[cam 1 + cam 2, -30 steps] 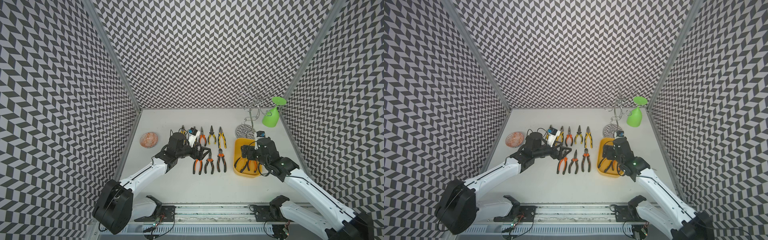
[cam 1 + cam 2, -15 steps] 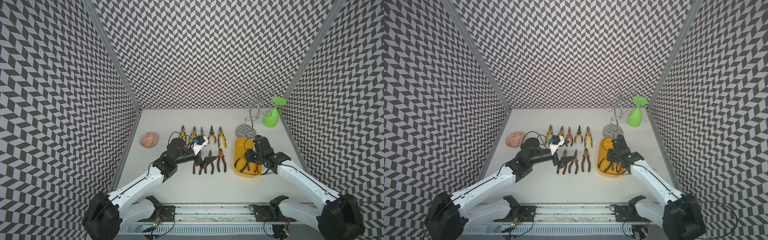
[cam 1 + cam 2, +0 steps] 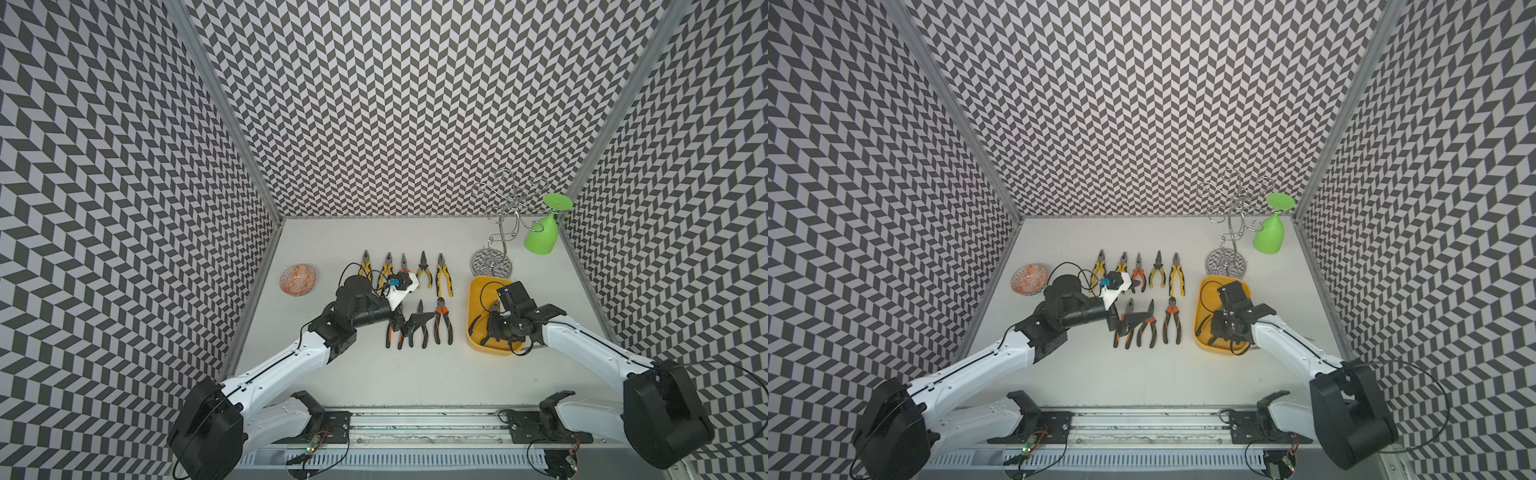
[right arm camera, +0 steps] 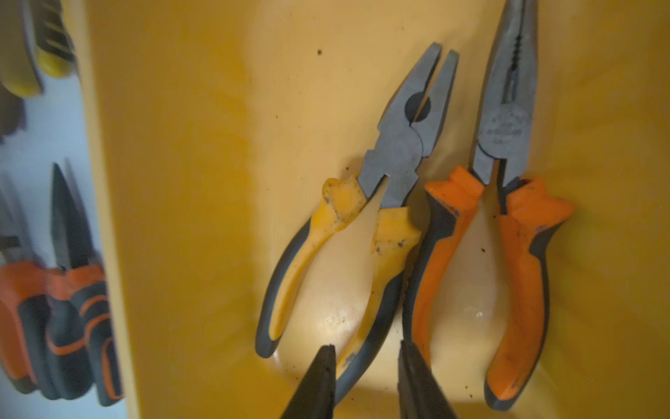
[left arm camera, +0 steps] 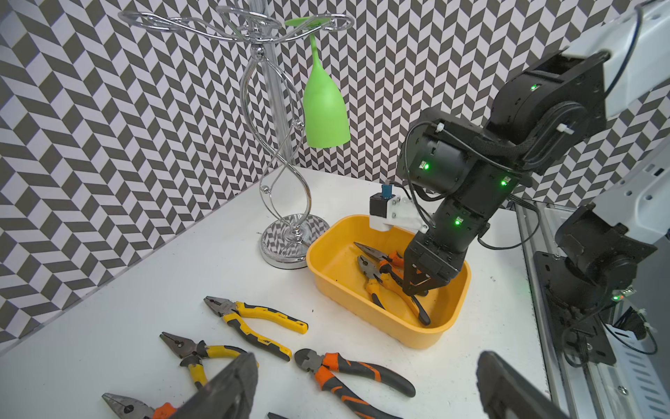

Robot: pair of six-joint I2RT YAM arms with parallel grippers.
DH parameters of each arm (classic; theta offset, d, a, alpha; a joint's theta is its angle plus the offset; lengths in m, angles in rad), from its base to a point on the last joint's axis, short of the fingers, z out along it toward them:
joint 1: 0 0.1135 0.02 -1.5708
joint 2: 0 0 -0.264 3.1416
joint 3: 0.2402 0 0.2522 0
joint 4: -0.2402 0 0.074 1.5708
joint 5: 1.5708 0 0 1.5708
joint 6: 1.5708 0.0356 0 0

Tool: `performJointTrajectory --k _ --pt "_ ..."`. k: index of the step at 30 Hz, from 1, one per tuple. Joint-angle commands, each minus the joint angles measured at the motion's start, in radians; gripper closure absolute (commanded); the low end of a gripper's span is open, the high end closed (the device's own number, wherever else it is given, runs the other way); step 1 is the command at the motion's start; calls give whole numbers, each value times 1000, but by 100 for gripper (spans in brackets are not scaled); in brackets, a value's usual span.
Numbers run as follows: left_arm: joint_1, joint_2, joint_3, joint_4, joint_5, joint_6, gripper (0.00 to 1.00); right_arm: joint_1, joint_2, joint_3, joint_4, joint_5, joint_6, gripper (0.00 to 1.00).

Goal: Take the pliers out of the storage box
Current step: Pick up the pliers from the storage box.

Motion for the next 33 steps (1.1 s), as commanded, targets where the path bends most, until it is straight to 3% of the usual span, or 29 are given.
performJointTrajectory --k 1,13,16,24,28,33 --pt "-6 5 0 30 16 8 2 -3 23 -11 49 -28 -3 74" --pt "-6 2 -8 33 4 -5 2 -3 148 26 84 73 -18 65" --pt "-6 -4 -7 35 -2 -9 2 -3 179 29 101 94 -22 69" --pt "-6 -16 -22 77 -44 -48 2 -4 133 34 91 147 -15 98" --pt "-6 -3 -26 136 -55 -110 2 -3 46 15 114 174 -25 100" --pt "-5 10 -43 245 -132 -287 2 -3 -93 -7 160 178 -84 100"
